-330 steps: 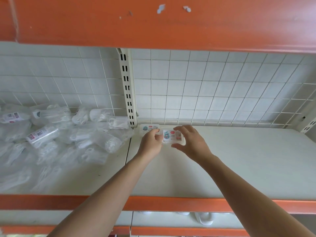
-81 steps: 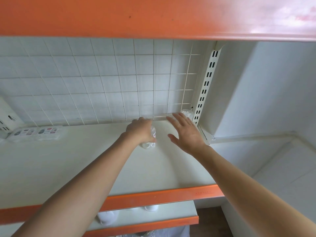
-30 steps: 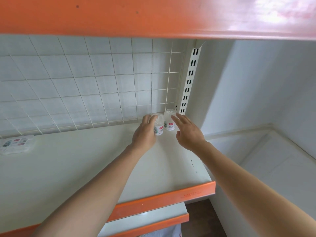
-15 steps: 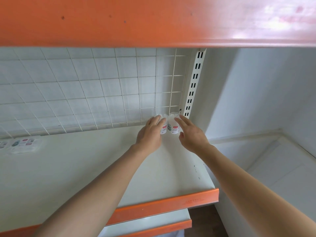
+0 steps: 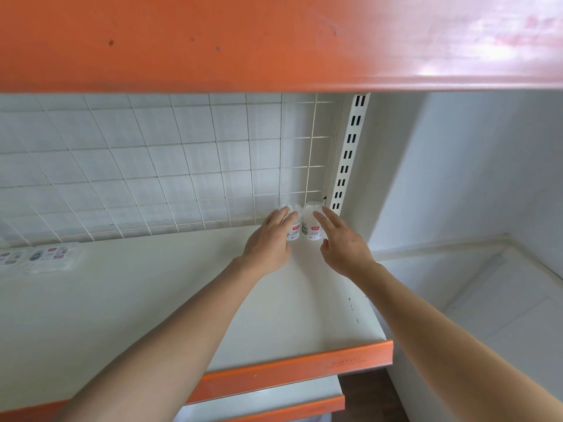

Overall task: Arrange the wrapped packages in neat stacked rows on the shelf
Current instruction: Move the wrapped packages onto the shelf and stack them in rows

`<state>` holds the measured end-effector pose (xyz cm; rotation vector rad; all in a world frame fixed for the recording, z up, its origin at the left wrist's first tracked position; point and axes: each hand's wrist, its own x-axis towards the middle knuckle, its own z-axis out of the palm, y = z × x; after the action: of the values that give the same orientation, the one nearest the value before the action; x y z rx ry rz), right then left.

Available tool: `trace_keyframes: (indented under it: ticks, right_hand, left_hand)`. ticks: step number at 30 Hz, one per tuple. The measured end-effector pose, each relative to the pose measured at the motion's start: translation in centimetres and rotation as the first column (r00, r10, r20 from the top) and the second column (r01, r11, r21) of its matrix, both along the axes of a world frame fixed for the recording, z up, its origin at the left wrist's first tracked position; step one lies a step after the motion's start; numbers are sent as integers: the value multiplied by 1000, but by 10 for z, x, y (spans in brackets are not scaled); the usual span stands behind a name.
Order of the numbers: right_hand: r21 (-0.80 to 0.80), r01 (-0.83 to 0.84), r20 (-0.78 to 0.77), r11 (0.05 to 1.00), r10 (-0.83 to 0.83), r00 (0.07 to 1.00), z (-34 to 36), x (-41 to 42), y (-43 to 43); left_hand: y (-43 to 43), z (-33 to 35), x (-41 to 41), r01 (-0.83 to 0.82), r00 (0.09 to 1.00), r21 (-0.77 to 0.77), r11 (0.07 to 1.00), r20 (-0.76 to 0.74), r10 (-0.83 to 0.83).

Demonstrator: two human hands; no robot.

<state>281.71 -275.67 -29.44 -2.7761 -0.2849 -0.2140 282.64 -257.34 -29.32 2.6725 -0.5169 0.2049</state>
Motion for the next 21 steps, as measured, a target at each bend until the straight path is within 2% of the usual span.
trace_keyframes:
  ticks: [10,13,16,21]
  right_hand:
    - [-53,-9,6,999,9,1000,1,0,-2]
    - [-119,-2,8,993,3,1000,5,1,-2]
    - [-197,-17,-4,980,17,1000,12,2,4]
    - [-307,-116,51,945,138,989,23,3,34]
  left_hand:
    - [3,10,1,31,1000,19,999,1,-31]
    - [5,15,1,0,1000,83,997,25,-2]
    - [10,20,-3,-78,996,206,975,58,67]
    - [37,27,-27,-295,954,357,886,65,292]
